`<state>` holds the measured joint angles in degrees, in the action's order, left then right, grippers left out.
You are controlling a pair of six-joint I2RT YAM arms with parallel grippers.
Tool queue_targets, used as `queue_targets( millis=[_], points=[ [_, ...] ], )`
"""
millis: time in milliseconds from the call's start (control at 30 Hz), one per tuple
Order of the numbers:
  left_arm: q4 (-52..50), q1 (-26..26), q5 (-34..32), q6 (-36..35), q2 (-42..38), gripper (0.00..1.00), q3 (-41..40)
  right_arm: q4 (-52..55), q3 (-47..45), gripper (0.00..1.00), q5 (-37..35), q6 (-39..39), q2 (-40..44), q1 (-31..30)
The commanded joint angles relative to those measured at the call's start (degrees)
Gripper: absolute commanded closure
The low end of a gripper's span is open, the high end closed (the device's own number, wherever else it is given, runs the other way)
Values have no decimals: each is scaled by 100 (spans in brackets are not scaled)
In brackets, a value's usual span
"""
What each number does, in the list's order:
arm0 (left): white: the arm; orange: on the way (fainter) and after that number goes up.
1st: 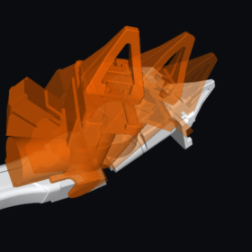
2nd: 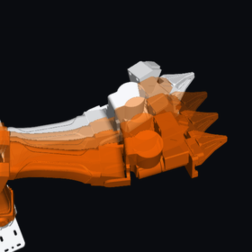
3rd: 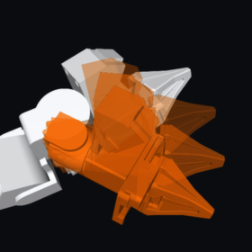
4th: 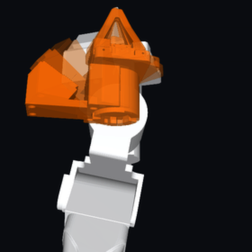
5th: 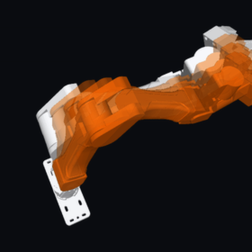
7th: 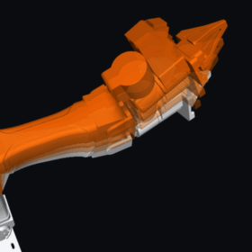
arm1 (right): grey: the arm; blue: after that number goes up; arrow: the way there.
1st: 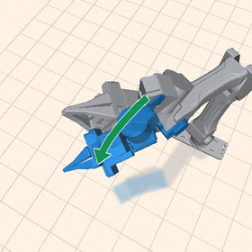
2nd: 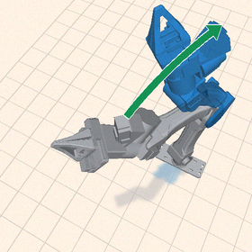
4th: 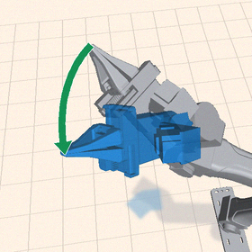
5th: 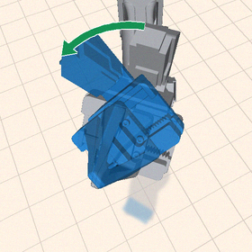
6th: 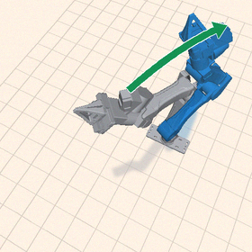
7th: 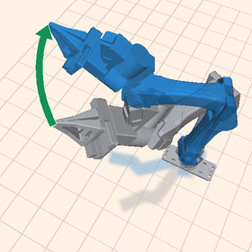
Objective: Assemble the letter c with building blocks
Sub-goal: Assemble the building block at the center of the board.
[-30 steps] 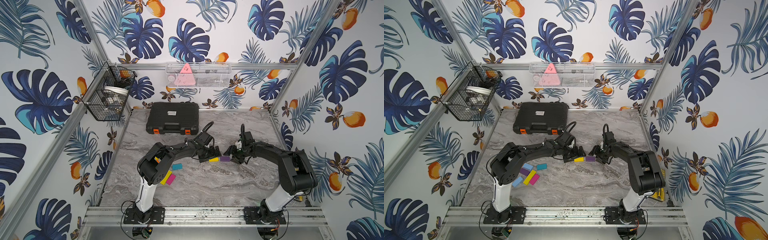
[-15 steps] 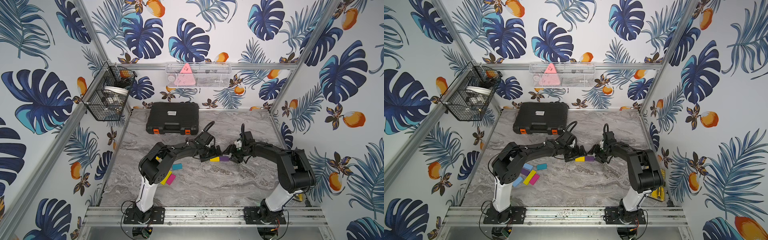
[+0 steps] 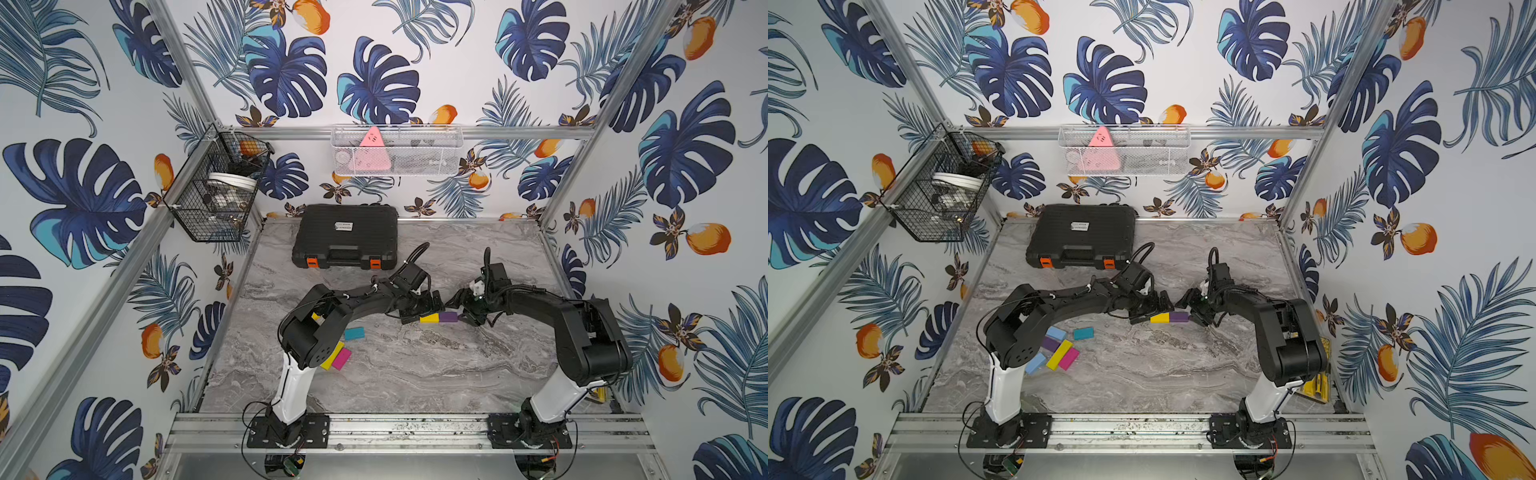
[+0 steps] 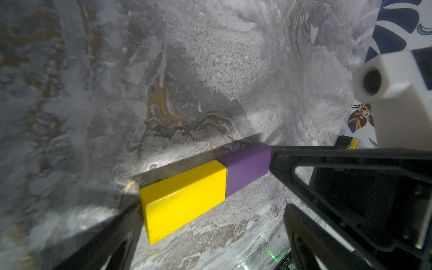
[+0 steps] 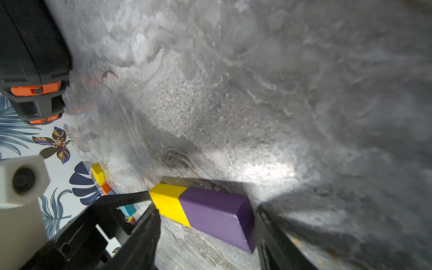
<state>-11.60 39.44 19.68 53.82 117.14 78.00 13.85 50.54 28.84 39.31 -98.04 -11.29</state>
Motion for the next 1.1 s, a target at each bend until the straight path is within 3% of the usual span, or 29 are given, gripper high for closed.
queue_targets(
  millis=[0,367,700,1067],
  points=[
    [-106,24,-70,25,26,1,-52,263,-79,34,-129,49,-7,-14],
    [-131,20,-105,-2,-16,1,-92,301,-194,32,-184,62,111,-14],
    [-106,20,-105,40,-7,1,-109,529,-32,19,-455,-53,42,-5],
    [-115,25,-140,36,-14,1,-162,629,-1,16,-643,-115,54,57]
  ],
)
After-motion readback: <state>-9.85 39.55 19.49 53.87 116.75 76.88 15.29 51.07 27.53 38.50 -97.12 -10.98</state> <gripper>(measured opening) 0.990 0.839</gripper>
